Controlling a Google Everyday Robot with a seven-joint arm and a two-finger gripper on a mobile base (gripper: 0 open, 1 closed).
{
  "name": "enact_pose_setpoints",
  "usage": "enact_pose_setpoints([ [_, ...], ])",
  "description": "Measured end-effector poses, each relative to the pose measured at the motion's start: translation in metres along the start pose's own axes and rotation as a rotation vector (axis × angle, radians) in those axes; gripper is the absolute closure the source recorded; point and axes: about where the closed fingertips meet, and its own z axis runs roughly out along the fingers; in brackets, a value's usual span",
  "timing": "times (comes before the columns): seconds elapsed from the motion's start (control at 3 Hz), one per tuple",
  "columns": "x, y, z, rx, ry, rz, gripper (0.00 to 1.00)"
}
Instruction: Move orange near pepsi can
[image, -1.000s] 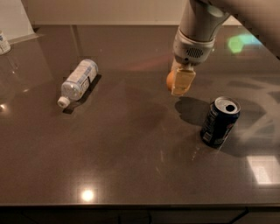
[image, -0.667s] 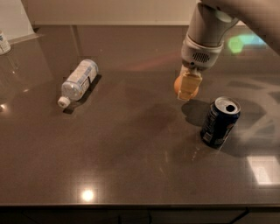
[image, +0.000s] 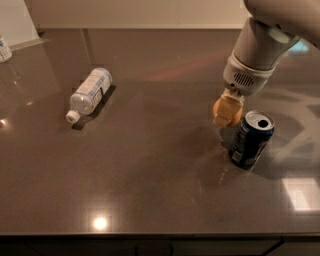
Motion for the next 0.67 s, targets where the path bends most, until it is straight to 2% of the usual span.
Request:
enact_pose_setpoints([
  [0.33,0.0111,0.0068,0.0059,-0.004,0.005,0.071,0.83],
  [0.67,0.0156,0.0123,0.0142,-0.022,0.005,0.113,0.59],
])
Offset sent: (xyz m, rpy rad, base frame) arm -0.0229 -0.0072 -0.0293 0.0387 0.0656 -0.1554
